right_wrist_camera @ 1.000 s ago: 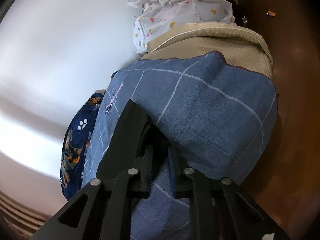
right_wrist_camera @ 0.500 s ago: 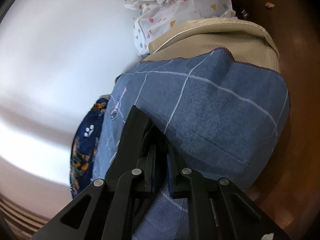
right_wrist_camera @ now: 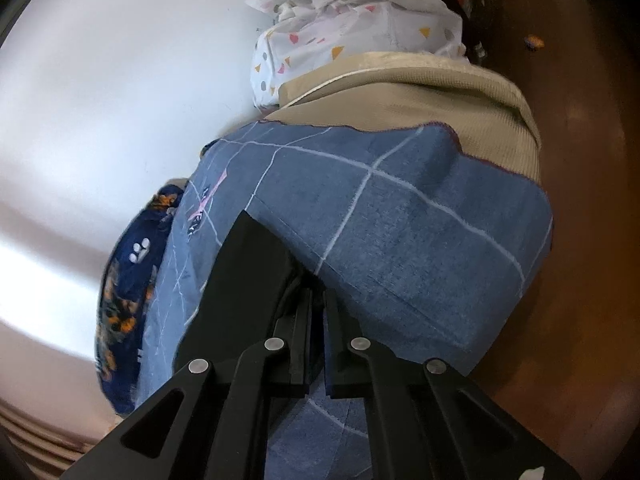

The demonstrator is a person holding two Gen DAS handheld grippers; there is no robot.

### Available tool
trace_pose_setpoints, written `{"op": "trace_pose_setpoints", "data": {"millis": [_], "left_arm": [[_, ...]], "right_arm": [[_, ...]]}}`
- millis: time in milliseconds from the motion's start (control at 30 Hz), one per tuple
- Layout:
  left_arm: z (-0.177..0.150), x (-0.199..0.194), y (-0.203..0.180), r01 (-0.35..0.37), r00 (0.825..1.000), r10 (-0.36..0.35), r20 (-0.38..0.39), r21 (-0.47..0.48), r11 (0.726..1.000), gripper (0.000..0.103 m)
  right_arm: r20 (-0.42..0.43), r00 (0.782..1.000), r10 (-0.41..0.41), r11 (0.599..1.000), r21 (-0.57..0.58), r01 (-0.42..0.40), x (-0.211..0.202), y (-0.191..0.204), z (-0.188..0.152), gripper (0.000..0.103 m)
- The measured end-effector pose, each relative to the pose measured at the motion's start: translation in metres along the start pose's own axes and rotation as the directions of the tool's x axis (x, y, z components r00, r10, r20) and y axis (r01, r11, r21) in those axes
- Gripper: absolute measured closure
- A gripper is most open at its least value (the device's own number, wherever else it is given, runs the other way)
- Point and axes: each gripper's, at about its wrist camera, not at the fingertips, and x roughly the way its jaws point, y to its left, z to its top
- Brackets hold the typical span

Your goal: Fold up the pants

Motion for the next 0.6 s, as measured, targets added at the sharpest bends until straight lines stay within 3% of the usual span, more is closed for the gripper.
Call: {"op": "trace_pose_setpoints", "data": {"millis": [67, 100, 167, 200, 267, 333, 400, 433, 500, 600], "left_arm": [[0.000, 0.000, 0.000, 0.000, 1.000, 0.000, 0.000, 0.000, 1.000, 0.005], [0.000, 0.000, 0.000, 0.001, 1.000, -0.001, 0.000, -0.001, 1.000, 0.005], [0.000, 0.000, 0.000, 0.001, 1.000, -0.001, 0.000, -0.002, 1.000, 0.005], [0.000, 0.000, 0.000, 0.000, 1.000, 0.000, 0.000, -0.001, 1.000, 0.005], [0.000, 0.000, 0.000, -0.001, 1.000, 0.001, 0.000, 0.001, 1.000, 0.004], [0.000, 0.000, 0.000, 0.000, 1.000, 0.000, 0.000, 0.000, 1.000, 0.004], [-0.001, 0.000, 0.001, 0.002, 1.000, -0.002, 0.000, -0.002, 1.000, 0.004], [0.000, 0.000, 0.000, 0.001, 1.000, -0.001, 0.001, -0.001, 1.000, 0.004], [-0.001, 0.000, 0.001, -0.001, 1.000, 0.001, 0.000, 0.001, 1.000, 0.004], [0.000, 0.000, 0.000, 0.001, 1.000, -0.001, 0.001, -0.001, 1.000, 0.004]], "right_arm": [[0.008, 0.998, 0.061, 0.995, 0.081, -0.061, -0.001, -0.012, 0.001, 0.098], [0.002, 0.990, 0.138, 0.977, 0.164, -0.136, 0.001, -0.024, 0.001, 0.093], [-0.002, 0.955, 0.295, 0.896, 0.348, -0.276, 0.010, -0.049, -0.003, 0.093], [0.011, 0.929, 0.371, 0.827, 0.451, -0.336, 0.015, -0.065, -0.008, 0.091], [0.031, 0.902, 0.430, 0.771, 0.507, -0.385, 0.019, -0.074, -0.012, 0.084], [0.062, 0.878, 0.474, 0.739, 0.514, -0.435, 0.017, -0.074, -0.013, 0.067], [0.098, 0.848, 0.520, 0.702, 0.517, -0.490, 0.014, -0.070, -0.014, 0.028], [0.130, 0.829, 0.543, 0.675, 0.520, -0.524, 0.011, -0.068, -0.015, 0.021], [0.137, 0.835, 0.534, 0.688, 0.504, -0.523, 0.007, -0.062, -0.015, 0.017], [0.071, 0.879, 0.471, 0.777, 0.439, -0.451, 0.002, -0.042, -0.013, 0.016]]}}
